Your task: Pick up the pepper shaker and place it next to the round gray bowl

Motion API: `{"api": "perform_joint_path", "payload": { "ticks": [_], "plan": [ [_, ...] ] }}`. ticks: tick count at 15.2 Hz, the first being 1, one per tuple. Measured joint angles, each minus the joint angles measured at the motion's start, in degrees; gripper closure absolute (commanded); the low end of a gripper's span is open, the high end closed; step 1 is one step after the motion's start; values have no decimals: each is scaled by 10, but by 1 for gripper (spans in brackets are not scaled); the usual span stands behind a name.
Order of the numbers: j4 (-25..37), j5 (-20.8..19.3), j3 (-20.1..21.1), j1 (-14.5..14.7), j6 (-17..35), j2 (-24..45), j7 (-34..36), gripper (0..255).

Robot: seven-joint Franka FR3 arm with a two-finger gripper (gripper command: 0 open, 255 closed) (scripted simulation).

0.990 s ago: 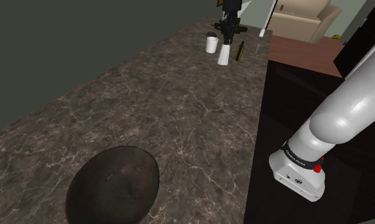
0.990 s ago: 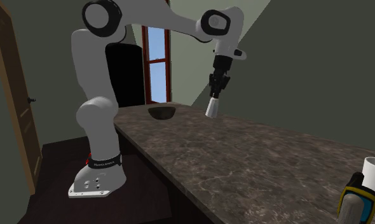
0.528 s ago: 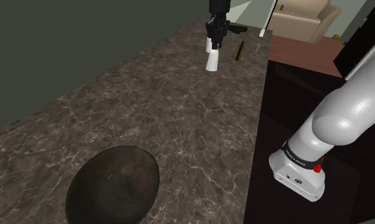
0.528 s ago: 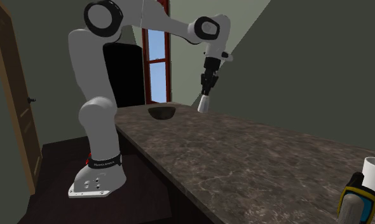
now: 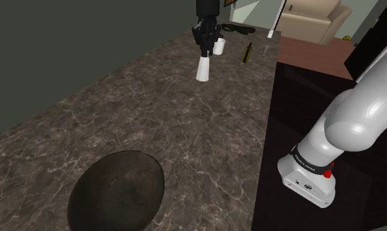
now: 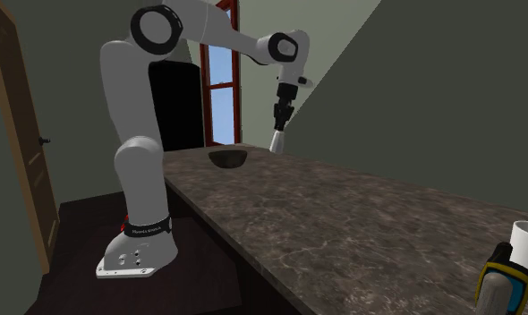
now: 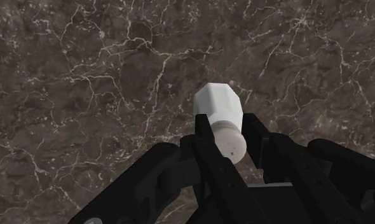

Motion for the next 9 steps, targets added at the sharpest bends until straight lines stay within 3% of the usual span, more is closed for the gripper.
{"api": "perform_joint_path", "payload": {
  "ticks": [9],
  "plan": [
    [58, 14, 64, 60, 8, 52, 124, 255]
  ]
}}
